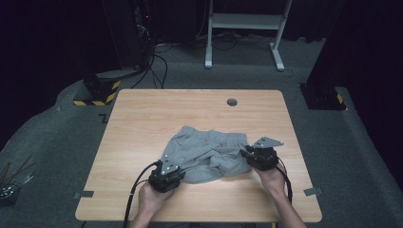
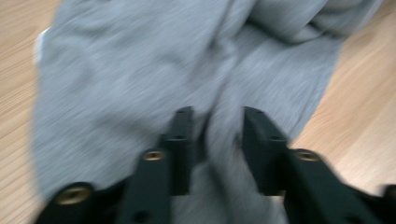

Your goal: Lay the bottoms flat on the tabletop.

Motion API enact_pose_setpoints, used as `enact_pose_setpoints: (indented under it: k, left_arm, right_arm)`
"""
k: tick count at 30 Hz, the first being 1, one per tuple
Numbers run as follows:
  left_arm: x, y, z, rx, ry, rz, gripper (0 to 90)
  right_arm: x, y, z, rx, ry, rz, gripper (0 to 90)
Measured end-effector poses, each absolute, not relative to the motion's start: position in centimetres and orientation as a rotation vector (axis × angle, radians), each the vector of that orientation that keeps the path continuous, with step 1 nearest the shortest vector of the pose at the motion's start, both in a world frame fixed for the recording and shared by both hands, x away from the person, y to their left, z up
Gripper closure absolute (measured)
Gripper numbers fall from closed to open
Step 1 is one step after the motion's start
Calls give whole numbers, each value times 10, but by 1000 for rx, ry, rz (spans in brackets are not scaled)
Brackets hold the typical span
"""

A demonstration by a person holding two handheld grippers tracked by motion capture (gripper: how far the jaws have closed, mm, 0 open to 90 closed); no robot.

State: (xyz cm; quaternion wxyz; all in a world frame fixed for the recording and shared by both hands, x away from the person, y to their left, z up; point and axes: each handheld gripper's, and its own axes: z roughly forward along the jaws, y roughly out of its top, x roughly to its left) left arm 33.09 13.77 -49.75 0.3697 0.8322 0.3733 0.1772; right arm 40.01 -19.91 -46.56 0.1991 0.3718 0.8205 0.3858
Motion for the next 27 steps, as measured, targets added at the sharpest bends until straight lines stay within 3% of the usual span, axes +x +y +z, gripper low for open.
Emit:
enact_pose_setpoints:
  k: [2, 7, 12, 14, 17, 27]
  left_arm:
    - [333, 124, -498, 2144, 926, 446, 522]
    - [342, 97, -508, 2187, 912, 438, 474]
    - [353, 91, -517, 2185, 967, 412, 536]
    - [353, 92, -516, 2195, 944, 414, 646]
    - [352, 92, -514, 2229, 921, 419, 844]
    - [331, 107, -473, 2108, 769, 443, 868]
  right_arm:
    - [391, -194, -463, 999, 2294, 1127, 585]
    - [369, -178, -465, 874, 2357, 1171, 521]
    - [368, -160, -492, 841, 2495, 1085, 477]
    - [373, -155, -503, 848, 2536, 1028, 554]
    - [379, -155, -507, 851, 2554, 993, 821]
    - [396, -178, -456, 885, 2340, 1026, 854]
